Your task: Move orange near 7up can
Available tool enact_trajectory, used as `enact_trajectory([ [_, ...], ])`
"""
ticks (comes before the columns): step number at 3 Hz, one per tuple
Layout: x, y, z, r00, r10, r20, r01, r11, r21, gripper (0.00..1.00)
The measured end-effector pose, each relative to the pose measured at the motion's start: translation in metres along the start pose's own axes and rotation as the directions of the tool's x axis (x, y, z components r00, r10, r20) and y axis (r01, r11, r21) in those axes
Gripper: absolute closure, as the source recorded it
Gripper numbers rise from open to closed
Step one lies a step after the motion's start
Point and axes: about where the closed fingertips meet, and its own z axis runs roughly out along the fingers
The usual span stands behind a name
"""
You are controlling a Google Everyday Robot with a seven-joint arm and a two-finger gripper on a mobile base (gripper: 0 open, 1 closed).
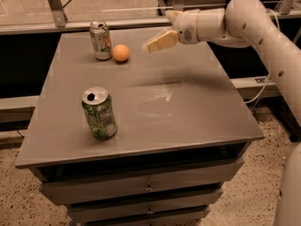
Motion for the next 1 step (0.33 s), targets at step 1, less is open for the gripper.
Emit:
enact_trajectory([
  [1, -0.0007, 0.0015, -0.0015, 1.0, -0.002, 0.0, 0.002, 1.0, -0.008, 0.0],
])
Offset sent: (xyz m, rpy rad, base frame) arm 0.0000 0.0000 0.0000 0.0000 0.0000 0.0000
